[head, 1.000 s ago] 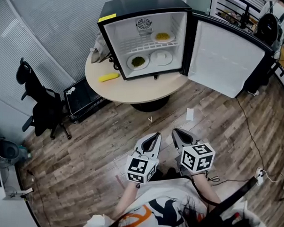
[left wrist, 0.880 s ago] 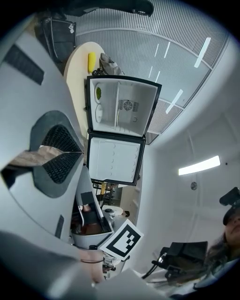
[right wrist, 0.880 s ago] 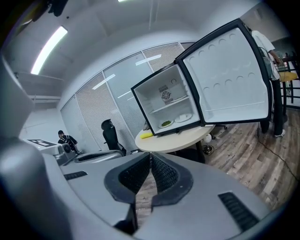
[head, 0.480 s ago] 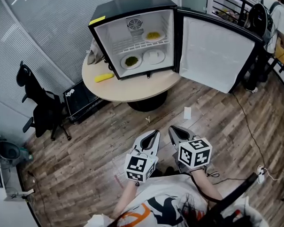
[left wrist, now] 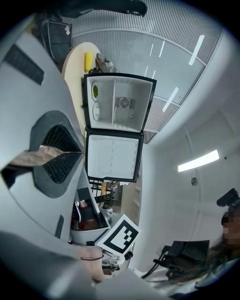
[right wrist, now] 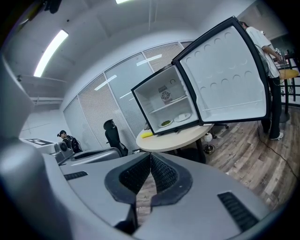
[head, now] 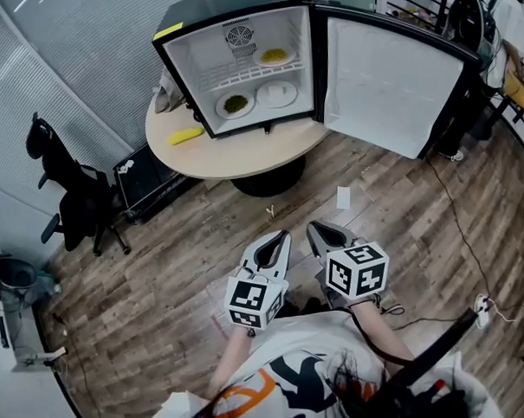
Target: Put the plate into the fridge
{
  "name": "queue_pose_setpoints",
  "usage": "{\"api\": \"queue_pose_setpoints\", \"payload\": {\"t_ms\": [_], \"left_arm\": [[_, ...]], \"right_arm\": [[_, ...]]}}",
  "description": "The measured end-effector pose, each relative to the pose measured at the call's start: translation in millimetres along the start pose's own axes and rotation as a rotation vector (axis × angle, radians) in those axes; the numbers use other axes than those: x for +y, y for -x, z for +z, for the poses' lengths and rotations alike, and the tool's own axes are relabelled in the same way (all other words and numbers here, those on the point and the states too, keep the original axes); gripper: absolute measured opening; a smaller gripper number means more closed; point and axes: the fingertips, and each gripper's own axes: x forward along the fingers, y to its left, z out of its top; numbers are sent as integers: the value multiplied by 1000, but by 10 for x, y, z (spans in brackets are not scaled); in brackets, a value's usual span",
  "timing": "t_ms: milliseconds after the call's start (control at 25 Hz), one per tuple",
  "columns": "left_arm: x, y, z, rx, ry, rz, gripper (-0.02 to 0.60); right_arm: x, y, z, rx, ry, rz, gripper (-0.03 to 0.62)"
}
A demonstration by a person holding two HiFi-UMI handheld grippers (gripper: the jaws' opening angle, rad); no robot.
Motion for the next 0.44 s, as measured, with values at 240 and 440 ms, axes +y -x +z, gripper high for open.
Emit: {"api": "queue_pose_setpoints", "payload": {"t_ms": [240,440], "left_arm": [[26,14,7,-2,-1,11,15],[20,30,14,-12,-4,17,15]], "right_arm": [[-10,-19,-21,8,-8,3,20],[-11,-20,-22,6,-14,11,20]]}}
